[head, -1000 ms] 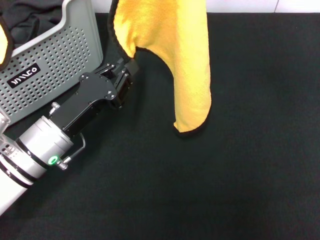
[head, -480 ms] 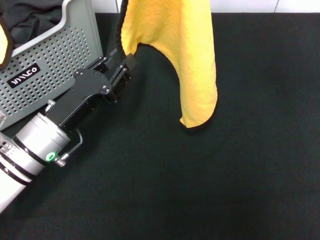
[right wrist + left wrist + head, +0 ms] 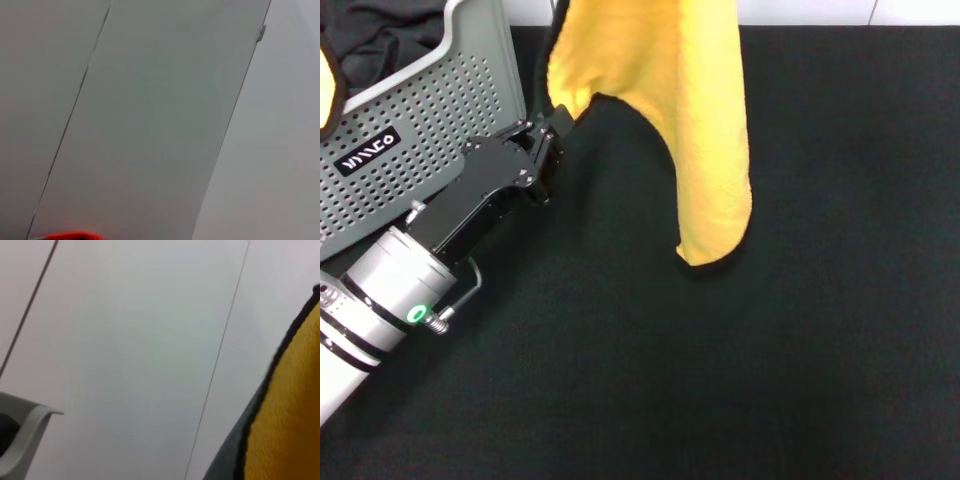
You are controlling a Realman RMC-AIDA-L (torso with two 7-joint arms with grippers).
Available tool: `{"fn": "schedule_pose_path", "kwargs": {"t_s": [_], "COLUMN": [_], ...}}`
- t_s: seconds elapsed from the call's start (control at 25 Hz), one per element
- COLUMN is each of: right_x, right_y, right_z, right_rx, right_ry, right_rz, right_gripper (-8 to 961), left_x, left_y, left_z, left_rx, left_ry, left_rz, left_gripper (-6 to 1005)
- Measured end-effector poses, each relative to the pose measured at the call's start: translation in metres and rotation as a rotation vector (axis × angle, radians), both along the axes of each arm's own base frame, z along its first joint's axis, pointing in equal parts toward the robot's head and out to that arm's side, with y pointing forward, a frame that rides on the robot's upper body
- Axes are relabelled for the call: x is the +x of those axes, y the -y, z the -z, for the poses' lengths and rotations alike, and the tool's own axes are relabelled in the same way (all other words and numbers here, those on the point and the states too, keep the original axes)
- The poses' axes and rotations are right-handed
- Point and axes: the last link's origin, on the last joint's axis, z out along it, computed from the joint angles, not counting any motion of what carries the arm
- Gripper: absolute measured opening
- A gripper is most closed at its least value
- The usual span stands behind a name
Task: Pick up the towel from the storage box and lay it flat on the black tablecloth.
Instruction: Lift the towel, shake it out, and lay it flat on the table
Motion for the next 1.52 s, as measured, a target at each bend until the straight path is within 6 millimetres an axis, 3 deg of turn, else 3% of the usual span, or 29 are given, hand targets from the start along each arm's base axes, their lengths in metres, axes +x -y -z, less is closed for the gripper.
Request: {"fn": "schedule_pose_path", "kwargs": {"t_s": [0.44,0.68,1.0,1.16,1.24,1.52], "right_x": [0.031,0.054,0.071,0.081,0.097,0.138], "right_y": [0.021,0.062,0.121,0.140,0.163,0.190], "right_z": [0.005,-0.010,-0.026,-0.032,-0.040,-0.044], "right_rx": [-0.106,-0.104,-0.131,-0.163,-0.204,-0.242], "right_ry": [0.058,0.093,0.153,0.155,0.138,0.073], "right_rz": [0.064,0.088,0.113,0.145,0.171,0.301], "right_gripper": [16,16,16,16,15,15], "left_x": [0.013,0.014,0.019,0.025,0.026,0.027], "left_y": [0.016,0.043,0.063,0.066,0.068,0.085], "left_z": [-0.018,-0.043,-0.080,-0.084,-0.084,-0.072], "left_rx": [0.036,0.049,-0.156,-0.269,-0.301,-0.412], "left_ry": [0.082,0.107,0.211,0.249,0.252,0.257], "left_rz": [0.156,0.336,0.522,0.555,0.566,0.571], "left_gripper": [19,13,14,14,14,13]}}
